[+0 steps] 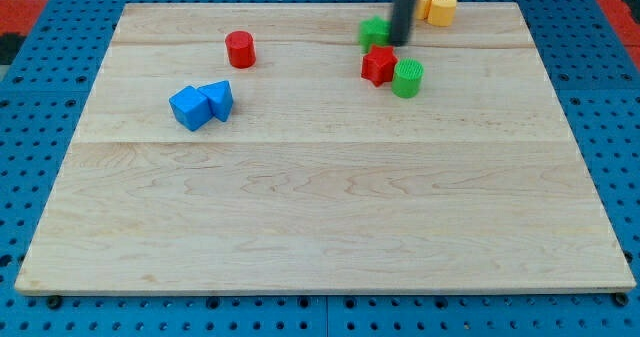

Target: Push red circle towards top left side of the board

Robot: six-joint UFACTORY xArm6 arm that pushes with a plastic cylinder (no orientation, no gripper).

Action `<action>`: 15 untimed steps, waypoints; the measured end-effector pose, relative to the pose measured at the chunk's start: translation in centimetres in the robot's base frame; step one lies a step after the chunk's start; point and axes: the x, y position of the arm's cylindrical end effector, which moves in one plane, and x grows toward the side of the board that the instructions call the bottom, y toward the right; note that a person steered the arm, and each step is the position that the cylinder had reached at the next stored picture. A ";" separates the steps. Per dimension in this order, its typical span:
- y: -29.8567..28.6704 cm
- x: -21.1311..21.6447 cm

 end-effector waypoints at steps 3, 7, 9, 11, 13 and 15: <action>-10.8 1.7; -20.6 -0.6; -21.2 -2.2; -21.8 -2.1; -17.5 7.9; -12.2 9.0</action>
